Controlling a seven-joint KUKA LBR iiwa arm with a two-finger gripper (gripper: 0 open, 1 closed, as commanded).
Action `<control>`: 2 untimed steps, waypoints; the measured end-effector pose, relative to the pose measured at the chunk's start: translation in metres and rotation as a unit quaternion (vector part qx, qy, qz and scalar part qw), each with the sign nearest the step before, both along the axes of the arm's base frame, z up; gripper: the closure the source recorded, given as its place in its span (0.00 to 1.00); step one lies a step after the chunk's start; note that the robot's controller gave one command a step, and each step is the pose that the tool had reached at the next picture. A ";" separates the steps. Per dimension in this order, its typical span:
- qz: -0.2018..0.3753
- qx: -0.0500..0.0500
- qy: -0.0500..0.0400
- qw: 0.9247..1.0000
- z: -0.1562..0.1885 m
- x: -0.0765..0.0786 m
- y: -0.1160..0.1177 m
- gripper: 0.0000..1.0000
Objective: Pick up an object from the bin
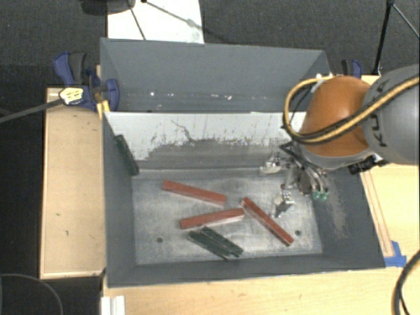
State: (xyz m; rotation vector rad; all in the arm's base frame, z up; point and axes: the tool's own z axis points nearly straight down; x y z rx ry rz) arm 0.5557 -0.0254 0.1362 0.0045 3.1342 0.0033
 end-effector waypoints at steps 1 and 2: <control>-0.068 0.000 -0.004 0.998 -0.060 -0.007 0.051 1.00; -0.067 0.000 -0.001 0.998 -0.062 -0.009 0.051 0.00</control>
Offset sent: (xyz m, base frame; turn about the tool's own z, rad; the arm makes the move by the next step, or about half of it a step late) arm 0.0000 0.0000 0.0000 0.0000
